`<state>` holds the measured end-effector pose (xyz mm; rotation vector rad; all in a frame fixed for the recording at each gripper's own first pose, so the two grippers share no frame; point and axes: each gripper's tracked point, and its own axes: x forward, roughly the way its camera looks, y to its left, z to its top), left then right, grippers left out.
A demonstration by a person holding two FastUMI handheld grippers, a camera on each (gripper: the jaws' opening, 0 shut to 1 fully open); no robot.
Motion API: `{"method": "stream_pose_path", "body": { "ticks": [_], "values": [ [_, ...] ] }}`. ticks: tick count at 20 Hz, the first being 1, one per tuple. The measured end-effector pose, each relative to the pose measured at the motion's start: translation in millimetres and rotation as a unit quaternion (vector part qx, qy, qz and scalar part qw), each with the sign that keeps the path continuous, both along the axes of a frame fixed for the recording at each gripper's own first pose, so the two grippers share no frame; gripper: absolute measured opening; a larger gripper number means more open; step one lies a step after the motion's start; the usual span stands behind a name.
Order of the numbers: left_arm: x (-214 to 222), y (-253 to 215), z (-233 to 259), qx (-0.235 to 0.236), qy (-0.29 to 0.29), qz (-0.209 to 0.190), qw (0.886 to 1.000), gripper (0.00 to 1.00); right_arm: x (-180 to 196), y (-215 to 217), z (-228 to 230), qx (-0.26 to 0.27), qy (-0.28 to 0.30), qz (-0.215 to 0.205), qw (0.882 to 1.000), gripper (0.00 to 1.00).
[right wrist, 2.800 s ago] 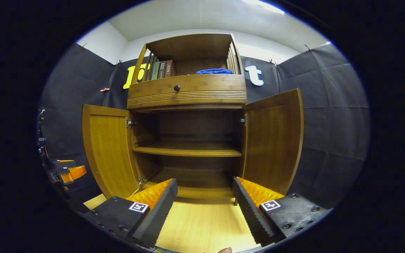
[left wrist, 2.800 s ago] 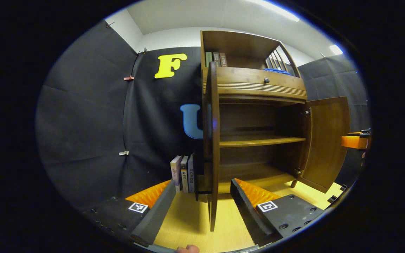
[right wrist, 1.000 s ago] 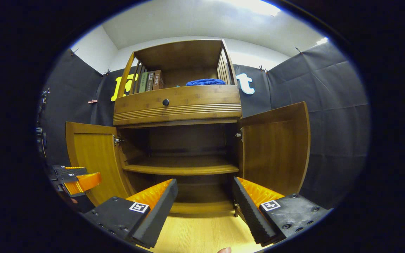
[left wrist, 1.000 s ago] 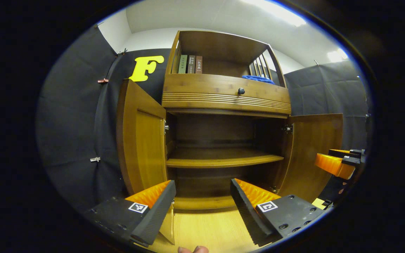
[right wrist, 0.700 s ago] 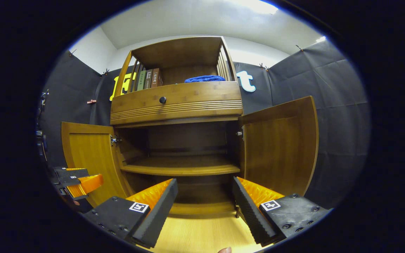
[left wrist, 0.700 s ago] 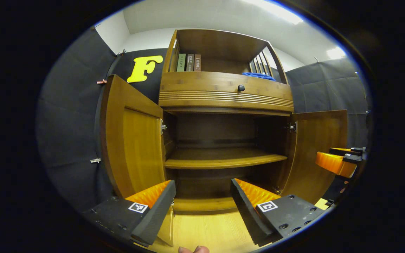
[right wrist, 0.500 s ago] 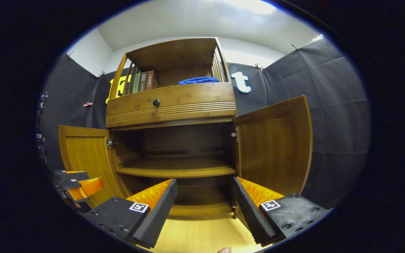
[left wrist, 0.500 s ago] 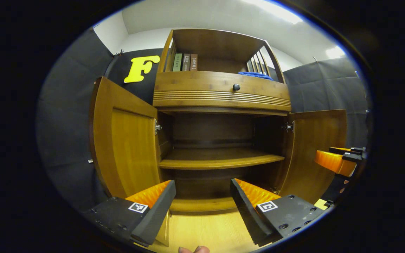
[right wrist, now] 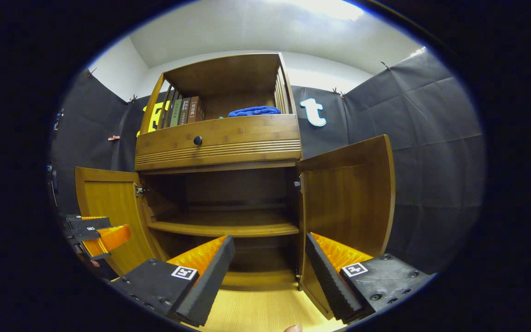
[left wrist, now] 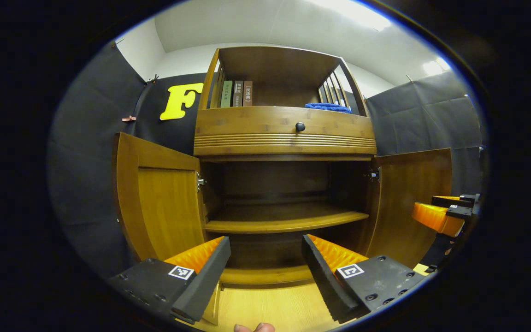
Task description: Open the right door of the double-door shoe cabinet with the right hand, and open the left door with the left hand.
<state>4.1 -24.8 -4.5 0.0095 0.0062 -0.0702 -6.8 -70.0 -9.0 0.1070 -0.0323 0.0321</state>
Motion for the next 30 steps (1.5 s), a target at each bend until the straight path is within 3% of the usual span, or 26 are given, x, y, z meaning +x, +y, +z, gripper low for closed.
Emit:
{"method": "stream_pose_path", "body": {
  "ticks": [4, 11, 19, 30],
  "values": [
    [-8.0, -4.4, 1.4, -0.002, 0.004, 0.015, 1.0, 0.97, 2.8, 7.9, -2.0, -0.004, 0.009, 0.02, 1.0, 0.95],
    [-12.1, -12.0, 1.1, -0.003, -0.001, 0.031, 1.0, 0.97, 6.4, -3.6, -4.2, -0.023, 0.015, 0.008, 1.0, 0.98],
    [-15.6, -24.1, 6.8, 0.002, -0.018, 0.042, 0.999, 0.96, 10.6, -9.4, -1.9, -0.019, 0.012, 0.027, 0.999, 0.98],
    [-23.1, -38.1, 0.2, 0.011, -0.01, 0.036, 0.999, 0.97, 0.2, -14.0, -2.6, -0.021, 0.007, 0.043, 0.999, 0.98]
  ]
}}
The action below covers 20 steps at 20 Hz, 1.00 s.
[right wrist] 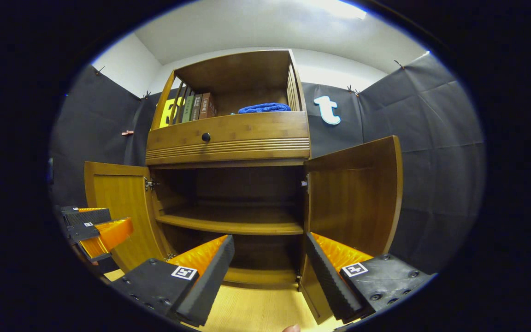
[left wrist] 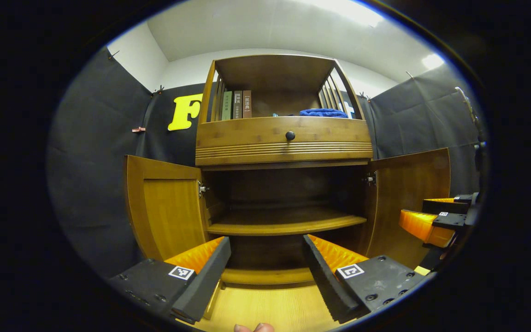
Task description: Open the right door of the double-door shoe cabinet with the right hand, and open the left door with the left hand.
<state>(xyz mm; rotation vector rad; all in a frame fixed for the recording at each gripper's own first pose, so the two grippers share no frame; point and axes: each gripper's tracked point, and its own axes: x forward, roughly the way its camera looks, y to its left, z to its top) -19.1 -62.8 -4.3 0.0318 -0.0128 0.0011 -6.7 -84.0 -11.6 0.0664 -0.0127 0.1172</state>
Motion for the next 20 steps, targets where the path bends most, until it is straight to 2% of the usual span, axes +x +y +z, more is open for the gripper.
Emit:
{"method": "stream_pose_path", "body": {
  "ticks": [20],
  "values": [
    [5.2, -16.7, -6.8, -0.001, 0.001, 0.0, 1.0, 0.97, -7.1, -12.3, -1.2, -0.007, -0.01, 0.026, 1.0, 1.0]
  ]
}}
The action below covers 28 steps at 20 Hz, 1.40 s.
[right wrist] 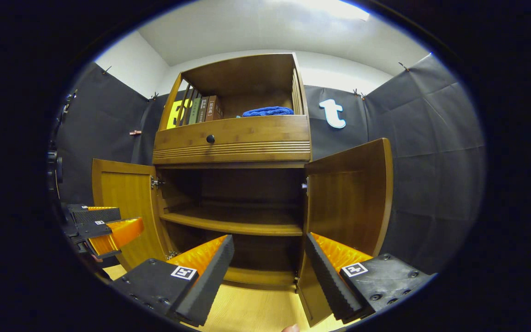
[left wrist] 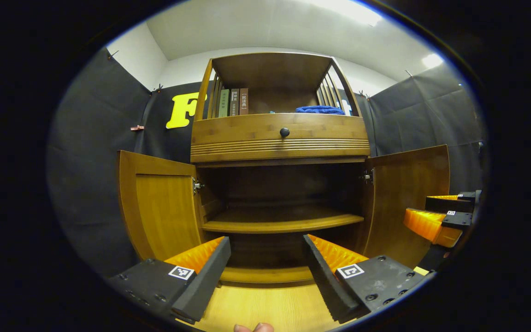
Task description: Open the right door of the double-door shoe cabinet with the right hand, and open the left door with the left hand.
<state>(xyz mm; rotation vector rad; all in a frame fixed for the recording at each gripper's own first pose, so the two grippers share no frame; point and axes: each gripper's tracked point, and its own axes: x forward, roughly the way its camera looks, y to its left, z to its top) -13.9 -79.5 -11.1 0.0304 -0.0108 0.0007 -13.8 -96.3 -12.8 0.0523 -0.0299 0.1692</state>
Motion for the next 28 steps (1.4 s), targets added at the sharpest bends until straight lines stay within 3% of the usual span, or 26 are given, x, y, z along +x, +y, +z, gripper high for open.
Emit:
{"method": "stream_pose_path", "body": {
  "ticks": [8, 10, 12, 28],
  "values": [
    [1.6, -11.7, -4.1, 0.002, 0.003, -0.002, 1.0, 0.97, -1.3, -4.5, -1.0, 0.006, 0.001, 0.018, 1.0, 1.0],
    [0.6, -14.6, -5.0, 0.005, 0.002, 0.002, 1.0, 0.97, -4.3, -4.9, 0.2, 0.007, -0.001, 0.027, 1.0, 0.95],
    [-0.8, -17.7, -8.4, 0.007, 0.003, 0.007, 1.0, 0.96, -5.2, -6.4, -0.7, 0.005, -0.003, 0.035, 0.999, 1.0],
    [-13.4, -38.5, -28.2, 0.009, 0.007, 0.01, 1.0, 0.99, -19.5, -18.9, -2.8, 0.012, 0.0, 0.057, 0.998, 0.99]
  ]
}}
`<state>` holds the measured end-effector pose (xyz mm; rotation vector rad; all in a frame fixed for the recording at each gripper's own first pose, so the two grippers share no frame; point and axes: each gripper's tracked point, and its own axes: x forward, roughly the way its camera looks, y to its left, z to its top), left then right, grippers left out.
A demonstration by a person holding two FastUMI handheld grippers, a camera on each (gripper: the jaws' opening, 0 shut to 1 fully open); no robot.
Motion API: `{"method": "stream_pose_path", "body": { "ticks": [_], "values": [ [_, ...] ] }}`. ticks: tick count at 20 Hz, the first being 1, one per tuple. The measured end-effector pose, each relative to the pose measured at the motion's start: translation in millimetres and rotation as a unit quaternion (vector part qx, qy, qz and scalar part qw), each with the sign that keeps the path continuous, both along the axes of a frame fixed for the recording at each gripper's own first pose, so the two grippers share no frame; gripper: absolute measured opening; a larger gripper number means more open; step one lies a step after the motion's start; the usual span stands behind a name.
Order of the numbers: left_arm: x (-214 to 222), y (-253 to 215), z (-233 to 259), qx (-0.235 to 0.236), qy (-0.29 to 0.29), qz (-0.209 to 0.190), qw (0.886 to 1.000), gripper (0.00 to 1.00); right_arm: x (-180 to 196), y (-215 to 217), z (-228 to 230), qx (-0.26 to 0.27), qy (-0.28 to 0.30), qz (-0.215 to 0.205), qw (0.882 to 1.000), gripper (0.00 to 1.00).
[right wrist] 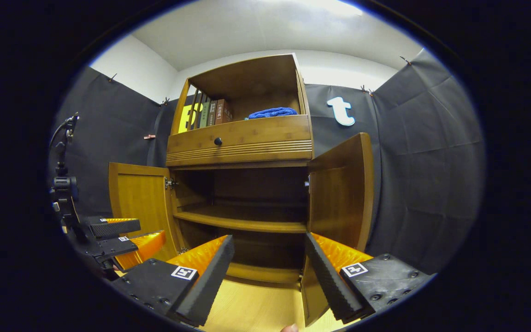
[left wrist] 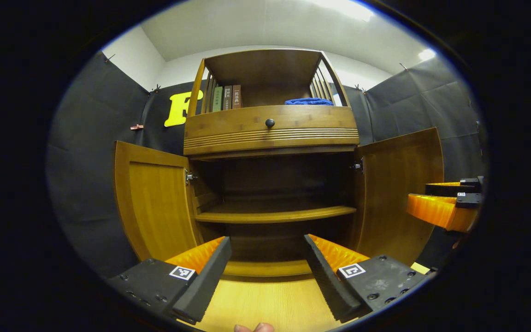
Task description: Open the right door of the double-door shoe cabinet with the right hand, and open the left door with the left hand.
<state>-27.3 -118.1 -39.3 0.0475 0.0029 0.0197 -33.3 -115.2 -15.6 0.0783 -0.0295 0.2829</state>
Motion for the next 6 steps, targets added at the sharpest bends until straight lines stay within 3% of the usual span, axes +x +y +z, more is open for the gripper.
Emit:
{"method": "stream_pose_path", "body": {
  "ticks": [6],
  "values": [
    [-10.0, -5.5, -4.7, 0.001, 0.003, 0.009, 1.0, 0.99, -13.3, 0.5, -3.6, -0.007, -0.003, 0.019, 1.0, 0.98]
  ]
}}
